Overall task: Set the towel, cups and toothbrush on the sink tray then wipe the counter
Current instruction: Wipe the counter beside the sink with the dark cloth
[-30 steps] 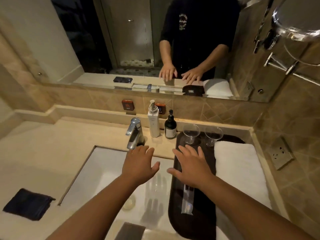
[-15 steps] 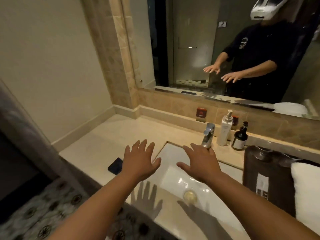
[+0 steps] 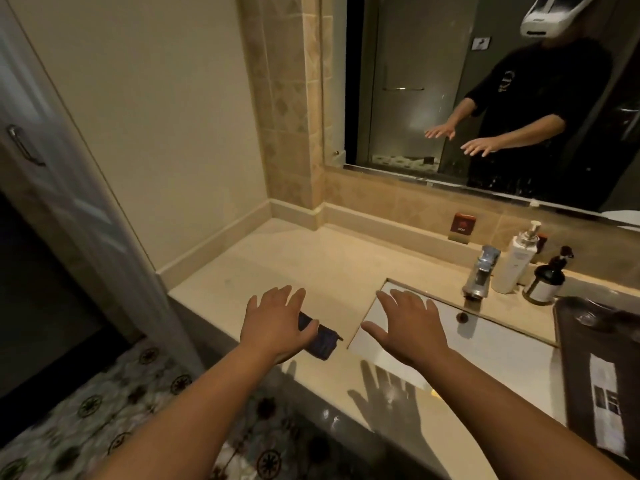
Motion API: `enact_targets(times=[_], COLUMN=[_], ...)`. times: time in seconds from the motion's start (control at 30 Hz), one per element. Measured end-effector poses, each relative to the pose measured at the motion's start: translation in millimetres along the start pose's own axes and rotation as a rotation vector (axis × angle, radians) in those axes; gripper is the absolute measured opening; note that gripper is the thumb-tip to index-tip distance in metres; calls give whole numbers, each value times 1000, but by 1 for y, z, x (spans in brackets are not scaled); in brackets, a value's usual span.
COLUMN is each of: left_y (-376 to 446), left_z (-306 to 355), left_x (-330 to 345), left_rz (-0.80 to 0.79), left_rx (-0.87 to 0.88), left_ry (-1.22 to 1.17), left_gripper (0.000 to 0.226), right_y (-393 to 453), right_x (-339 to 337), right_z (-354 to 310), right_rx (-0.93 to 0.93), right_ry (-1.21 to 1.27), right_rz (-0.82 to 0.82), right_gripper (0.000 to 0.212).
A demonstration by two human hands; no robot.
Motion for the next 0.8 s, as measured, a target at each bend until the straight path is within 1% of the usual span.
enact_targets(times=[0.2,0.3,0.53,0.67,0.8], left_y=[51,78,129,162,201], left_z=[-39,-58,-115,-150,-187], left_x=[21,31,52,74,113], left_rz=[5,-20,-80,-94,-118], left_rx=[9,16,31,79,108], left_ry=[-2,17,15,14,-4], left_gripper=[77,77,76,76,77], right_y=[48,77,136,154,148], right_x=[23,35,51,72,102], right_z=[-15,-25,-71,-101,-124], right_rx=[30,39,2,-2,58], right_ry=[1,13,20,43,91], right_rz=[0,-26,-65,-89,-93], right_gripper=[81,79,75,72,71])
Point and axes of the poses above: each hand's wrist, its own y-axis towards the middle knuckle, its own x-axis out of the palm, z = x × y, the point moved 7 cm from there along y, towards the middle knuckle, and after that the axes turned 3 degrees about -x, right-handed, at the moved point
